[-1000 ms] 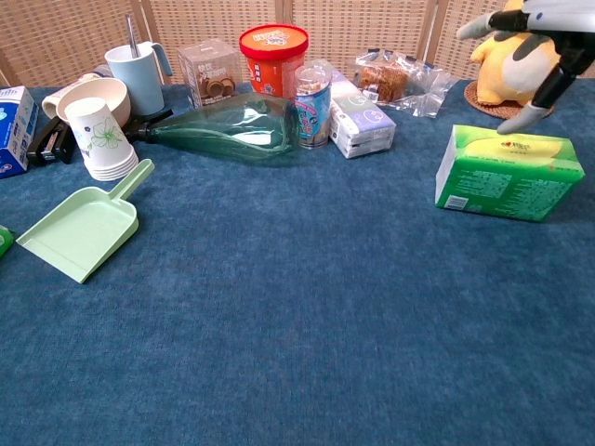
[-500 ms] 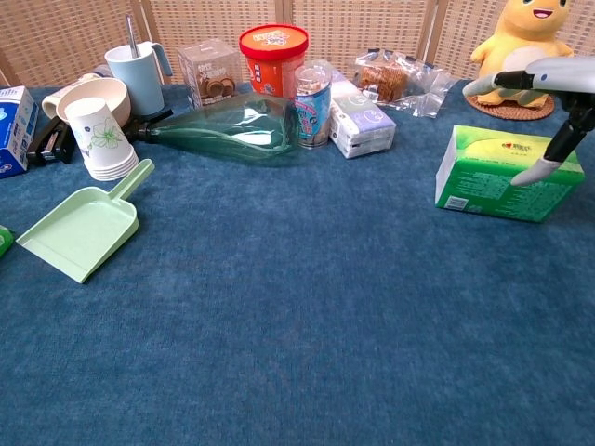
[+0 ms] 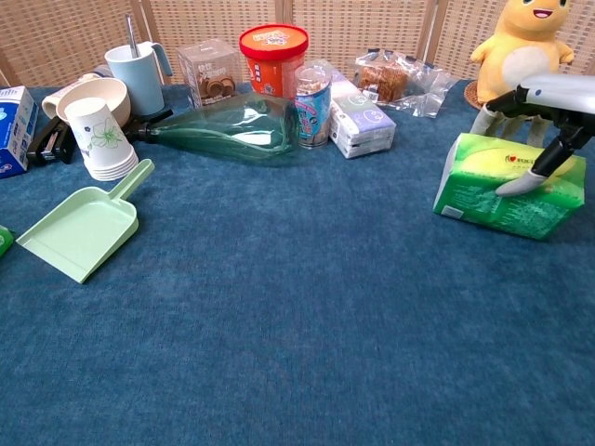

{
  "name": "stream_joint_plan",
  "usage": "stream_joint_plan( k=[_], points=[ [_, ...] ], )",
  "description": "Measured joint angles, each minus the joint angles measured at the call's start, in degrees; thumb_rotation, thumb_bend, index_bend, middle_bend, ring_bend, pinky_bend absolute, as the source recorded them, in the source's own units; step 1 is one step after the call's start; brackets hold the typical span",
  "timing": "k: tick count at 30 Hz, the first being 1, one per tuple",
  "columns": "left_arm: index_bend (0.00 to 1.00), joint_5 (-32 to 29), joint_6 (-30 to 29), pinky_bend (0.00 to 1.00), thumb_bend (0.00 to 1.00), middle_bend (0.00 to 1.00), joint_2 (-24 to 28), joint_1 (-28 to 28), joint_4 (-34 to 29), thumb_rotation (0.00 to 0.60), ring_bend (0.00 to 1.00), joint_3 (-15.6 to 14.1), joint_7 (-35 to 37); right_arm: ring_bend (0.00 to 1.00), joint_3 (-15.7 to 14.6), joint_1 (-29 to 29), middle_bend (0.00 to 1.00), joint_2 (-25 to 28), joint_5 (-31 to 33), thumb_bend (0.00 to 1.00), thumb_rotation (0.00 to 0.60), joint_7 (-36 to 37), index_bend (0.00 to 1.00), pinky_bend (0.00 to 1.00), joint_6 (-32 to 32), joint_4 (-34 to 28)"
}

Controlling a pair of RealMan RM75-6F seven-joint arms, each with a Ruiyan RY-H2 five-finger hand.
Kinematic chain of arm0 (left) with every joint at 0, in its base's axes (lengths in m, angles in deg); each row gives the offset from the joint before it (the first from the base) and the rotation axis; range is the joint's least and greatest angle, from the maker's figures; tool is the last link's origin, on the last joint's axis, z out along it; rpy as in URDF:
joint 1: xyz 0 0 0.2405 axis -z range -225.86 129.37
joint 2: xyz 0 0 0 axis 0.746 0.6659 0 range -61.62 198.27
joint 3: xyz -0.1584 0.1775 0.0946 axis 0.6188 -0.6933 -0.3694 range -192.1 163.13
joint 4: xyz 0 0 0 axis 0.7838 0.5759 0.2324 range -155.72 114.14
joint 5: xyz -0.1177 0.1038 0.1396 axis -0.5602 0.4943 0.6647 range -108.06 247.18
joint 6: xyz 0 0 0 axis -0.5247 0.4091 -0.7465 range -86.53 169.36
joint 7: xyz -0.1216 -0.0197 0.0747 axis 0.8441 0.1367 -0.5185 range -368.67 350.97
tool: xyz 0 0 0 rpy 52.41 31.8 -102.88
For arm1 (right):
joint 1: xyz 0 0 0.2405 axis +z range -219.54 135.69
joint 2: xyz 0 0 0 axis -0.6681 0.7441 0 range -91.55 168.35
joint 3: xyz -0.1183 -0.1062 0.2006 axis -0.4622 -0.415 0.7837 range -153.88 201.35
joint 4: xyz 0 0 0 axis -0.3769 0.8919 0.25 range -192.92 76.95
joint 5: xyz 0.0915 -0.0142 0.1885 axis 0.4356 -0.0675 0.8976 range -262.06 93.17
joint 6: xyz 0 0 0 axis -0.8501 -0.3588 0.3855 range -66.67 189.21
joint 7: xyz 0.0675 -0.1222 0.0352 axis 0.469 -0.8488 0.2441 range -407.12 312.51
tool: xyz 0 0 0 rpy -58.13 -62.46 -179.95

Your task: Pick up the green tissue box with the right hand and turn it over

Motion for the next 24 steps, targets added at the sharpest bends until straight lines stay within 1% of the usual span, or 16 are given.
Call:
stream_joint_plan(
  k=[4, 7, 10, 14, 15, 16, 17, 18, 19, 20, 21, 22, 23, 24],
  points=[
    [0.00, 0.0, 0.2, 0.00, 0.06, 0.00, 0.0, 0.1, 0.0, 0.600, 0.00, 0.0, 0.0, 0.45, 0.6, 0.1, 0.47, 3.2, 0.1, 0.29, 0.600, 2.6, 0.54, 0.58, -3.1, -3.7],
    [0.00, 0.0, 0.3, 0.00, 0.06, 0.00, 0.0, 0.1, 0.0, 0.600, 0.00, -0.1, 0.0, 0.48, 1.1, 0.9, 0.50, 6.3, 1.2, 0.29, 0.600, 4.1, 0.57, 0.59, -7.7, -6.2],
    [0.00, -0.1, 0.6, 0.01, 0.06, 0.00, 0.1, 0.2, -0.1, 0.600, 0.00, -0.1, 0.0, 0.49, 1.3, 2.4, 0.51, 9.2, 2.9, 0.30, 0.600, 5.3, 0.58, 0.59, -13.8, -8.0],
    [0.00, -0.5, 1.1, 0.01, 0.06, 0.00, 0.2, 0.3, -0.4, 0.600, 0.00, -0.2, -0.1, 0.49, 1.5, 6.1, 0.51, 12.3, 6.3, 0.29, 0.600, 6.8, 0.58, 0.59, -24.2, -8.7],
    [0.00, -0.6, 1.1, 0.01, 0.06, 0.00, 0.3, 0.3, -0.4, 0.600, 0.00, -0.2, -0.2, 0.49, 1.4, 7.1, 0.50, 12.7, 7.3, 0.27, 0.600, 7.0, 0.54, 0.59, -26.2, -8.5],
    [0.00, -0.6, 1.1, 0.01, 0.06, 0.00, 0.3, 0.3, -0.4, 0.600, 0.00, -0.2, -0.2, 0.49, 1.3, 8.3, 0.49, 13.0, 8.3, 0.25, 0.600, 7.0, 0.49, 0.58, -27.9, -8.1],
    [0.00, -0.7, 1.1, 0.01, 0.06, 0.00, 0.3, 0.3, -0.4, 0.600, 0.00, -0.1, -0.2, 0.46, 1.1, 9.7, 0.43, 13.2, 9.5, 0.21, 0.600, 6.9, 0.36, 0.54, -29.5, -7.7],
    [0.00, -0.8, 1.1, 0.01, 0.06, 0.00, 0.3, 0.3, -0.4, 0.600, 0.00, -0.1, -0.1, 0.41, 0.9, 10.4, 0.34, 13.2, 10.1, 0.18, 0.600, 6.7, 0.23, 0.50, -30.0, -7.4],
    [0.00, -0.8, 1.1, 0.01, 0.06, 0.00, 0.3, 0.3, -0.4, 0.600, 0.00, -0.1, 0.0, 0.36, 0.7, 10.9, 0.26, 13.1, 10.5, 0.15, 0.600, 6.4, 0.16, 0.47, -30.1, -7.1],
    [0.00, -0.9, 1.1, 0.01, 0.06, 0.00, 0.3, 0.3, -0.4, 0.600, 0.00, 0.0, 0.0, 0.26, 0.4, 11.2, 0.15, 13.1, 11.0, 0.11, 0.600, 5.7, 0.10, 0.42, -29.5, -6.8],
    [0.00, -0.9, 1.1, 0.01, 0.06, 0.00, 0.4, 0.3, -0.3, 0.600, 0.00, 0.0, 0.0, 0.18, 0.1, 11.4, 0.08, 13.0, 11.4, 0.08, 0.600, 5.2, 0.08, 0.38, -28.8, -6.7],
    [0.00, -1.0, 1.1, 0.01, 0.06, 0.00, 0.4, 0.3, -0.3, 0.600, 0.00, 0.0, 0.0, 0.12, -0.2, 11.6, 0.03, 12.9, 11.9, 0.06, 0.600, 4.5, 0.06, 0.34, -27.8, -6.5],
    [0.00, -1.0, 1.1, 0.01, 0.06, 0.00, 0.4, 0.3, -0.3, 0.600, 0.00, 0.0, 0.1, 0.06, -0.5, 11.8, 0.00, 12.8, 12.4, 0.04, 0.600, 3.5, 0.05, 0.30, -26.3, -6.4],
    [0.00, -1.0, 1.2, 0.01, 0.06, 0.00, 0.4, 0.4, -0.3, 0.600, 0.00, 0.0, 0.1, 0.04, -0.7, 11.9, 0.00, 12.6, 12.8, 0.02, 0.600, 2.7, 0.04, 0.28, -25.1, -6.3]
  ],
)
